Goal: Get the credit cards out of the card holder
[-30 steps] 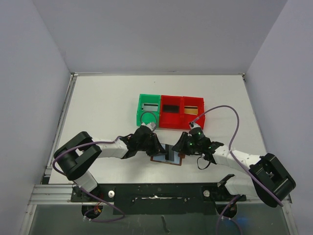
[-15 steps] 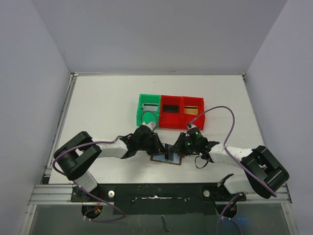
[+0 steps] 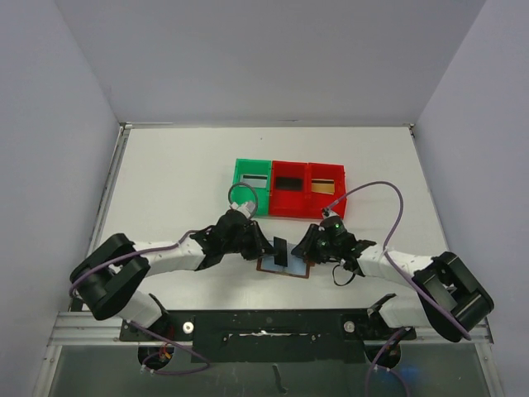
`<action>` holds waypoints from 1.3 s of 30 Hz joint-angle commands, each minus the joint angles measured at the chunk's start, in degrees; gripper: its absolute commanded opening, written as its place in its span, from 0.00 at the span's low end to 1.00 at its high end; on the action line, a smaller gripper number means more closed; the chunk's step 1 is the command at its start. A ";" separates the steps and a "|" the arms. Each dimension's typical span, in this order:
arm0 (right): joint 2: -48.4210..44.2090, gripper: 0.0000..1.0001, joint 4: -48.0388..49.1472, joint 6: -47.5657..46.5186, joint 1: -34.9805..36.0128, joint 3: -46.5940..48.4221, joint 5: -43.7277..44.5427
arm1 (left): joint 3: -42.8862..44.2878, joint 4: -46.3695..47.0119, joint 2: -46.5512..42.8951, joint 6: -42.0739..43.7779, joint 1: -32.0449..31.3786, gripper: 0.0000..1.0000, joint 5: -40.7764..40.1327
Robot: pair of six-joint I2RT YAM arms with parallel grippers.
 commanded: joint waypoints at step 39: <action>-16.32 0.54 22.58 -2.68 -2.27 0.84 -17.26 | -16.86 31.02 -24.77 -5.32 5.58 0.00 7.14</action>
